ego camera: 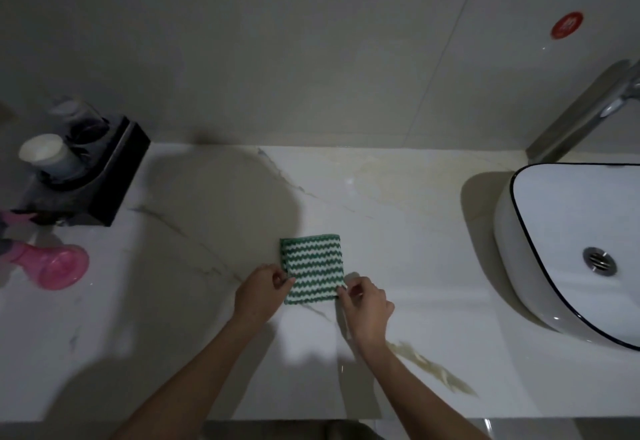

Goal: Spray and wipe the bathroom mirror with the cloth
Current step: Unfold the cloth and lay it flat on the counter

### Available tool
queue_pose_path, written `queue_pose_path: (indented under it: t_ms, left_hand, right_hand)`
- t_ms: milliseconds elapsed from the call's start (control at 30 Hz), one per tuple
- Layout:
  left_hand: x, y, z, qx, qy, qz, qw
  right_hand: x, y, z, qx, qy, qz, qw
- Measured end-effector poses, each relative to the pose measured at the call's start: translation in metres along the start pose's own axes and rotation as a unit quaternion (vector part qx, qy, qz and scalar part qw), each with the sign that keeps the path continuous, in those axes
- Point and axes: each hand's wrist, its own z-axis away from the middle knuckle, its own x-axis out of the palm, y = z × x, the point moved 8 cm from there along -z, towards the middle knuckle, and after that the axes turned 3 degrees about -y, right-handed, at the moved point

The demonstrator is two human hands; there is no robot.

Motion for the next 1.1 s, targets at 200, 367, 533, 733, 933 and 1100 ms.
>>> queue_pose_path:
  t_ms: [200, 367, 533, 733, 933, 1100]
  left_hand:
    - [-0.001, -0.01, 0.007, -0.02, -0.011, -0.01, 1.0]
    - [-0.005, -0.005, 0.006, 0.008, -0.005, -0.045, 0.999]
    - [-0.02, -0.003, -0.008, 0.019, 0.03, 0.014, 0.999]
    - [-0.022, 0.016, -0.038, 0.072, 0.039, -0.028, 0.996]
    - [-0.017, 0.025, -0.052, 0.093, 0.02, -0.073, 0.993]
    - [-0.024, 0.027, -0.059, 0.115, 0.023, -0.072, 0.99]
  right_hand:
    - [0.0, 0.003, 0.001, 0.007, -0.014, -0.006, 1.0]
    - [-0.001, 0.006, 0.0, 0.012, -0.013, -0.006, 1.0]
    - [-0.002, 0.006, -0.006, 0.009, -0.019, -0.025, 0.999]
    - [-0.007, 0.008, -0.009, -0.008, -0.003, -0.023, 1.0]
    - [-0.003, 0.003, -0.011, -0.05, -0.004, 0.023, 0.998]
    - [0.003, 0.005, -0.015, -0.036, -0.02, 0.016, 0.999]
